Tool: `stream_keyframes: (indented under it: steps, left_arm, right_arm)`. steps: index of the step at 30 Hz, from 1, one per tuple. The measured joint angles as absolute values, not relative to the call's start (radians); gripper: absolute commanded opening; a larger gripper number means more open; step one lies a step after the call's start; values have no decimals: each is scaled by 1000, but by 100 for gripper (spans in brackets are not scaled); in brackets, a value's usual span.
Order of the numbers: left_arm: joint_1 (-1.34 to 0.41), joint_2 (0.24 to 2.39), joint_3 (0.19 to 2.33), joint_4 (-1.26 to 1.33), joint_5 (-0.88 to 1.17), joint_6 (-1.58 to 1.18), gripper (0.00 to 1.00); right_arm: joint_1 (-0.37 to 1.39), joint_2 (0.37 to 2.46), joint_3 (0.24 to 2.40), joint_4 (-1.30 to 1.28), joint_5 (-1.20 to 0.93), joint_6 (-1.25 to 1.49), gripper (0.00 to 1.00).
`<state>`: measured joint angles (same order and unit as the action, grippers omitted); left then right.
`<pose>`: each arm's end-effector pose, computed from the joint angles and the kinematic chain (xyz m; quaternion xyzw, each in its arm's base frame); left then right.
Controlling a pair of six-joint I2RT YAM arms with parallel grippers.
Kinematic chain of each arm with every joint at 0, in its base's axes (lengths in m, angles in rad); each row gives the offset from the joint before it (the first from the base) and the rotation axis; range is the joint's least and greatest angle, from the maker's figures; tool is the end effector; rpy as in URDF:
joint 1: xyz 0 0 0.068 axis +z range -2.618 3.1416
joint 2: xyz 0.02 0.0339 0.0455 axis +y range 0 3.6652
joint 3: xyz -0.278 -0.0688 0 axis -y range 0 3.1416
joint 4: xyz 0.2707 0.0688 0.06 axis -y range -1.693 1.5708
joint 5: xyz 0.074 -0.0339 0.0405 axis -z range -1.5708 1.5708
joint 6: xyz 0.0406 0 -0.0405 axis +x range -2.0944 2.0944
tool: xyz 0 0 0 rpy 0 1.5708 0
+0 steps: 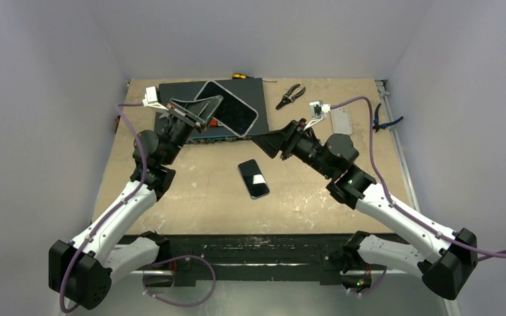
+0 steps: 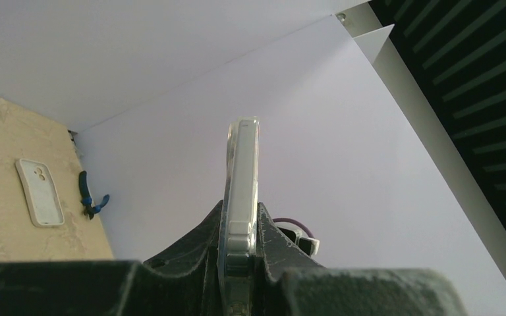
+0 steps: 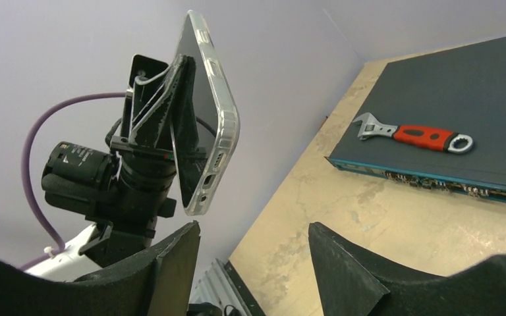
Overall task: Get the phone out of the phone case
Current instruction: Remove the phone case from the phone.
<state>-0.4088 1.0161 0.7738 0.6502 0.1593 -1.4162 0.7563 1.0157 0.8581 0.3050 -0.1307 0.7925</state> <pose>0.2319 -0.1075 0.3884 -0.2060 0.5116 -0.6857 0.4750 0.1879 0.1845 0.3833 -0.0376 0.6525 0.5589 0.5103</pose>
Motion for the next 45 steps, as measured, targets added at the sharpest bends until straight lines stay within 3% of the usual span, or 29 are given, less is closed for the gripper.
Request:
stream_keyframes:
  steps: [9,17,45]
  left_arm:
    - [-414,1008,774,615,137,-1391,0]
    - [-416,1000,774,609,126,-1390,0]
    - [-416,987,770,601,111,-1367,0]
  right_arm:
    - [762,1040,875,334,-123,828,66]
    - [769,1079,899,347,-122,839,58]
    - [779,1104,899,360,-122,875,49]
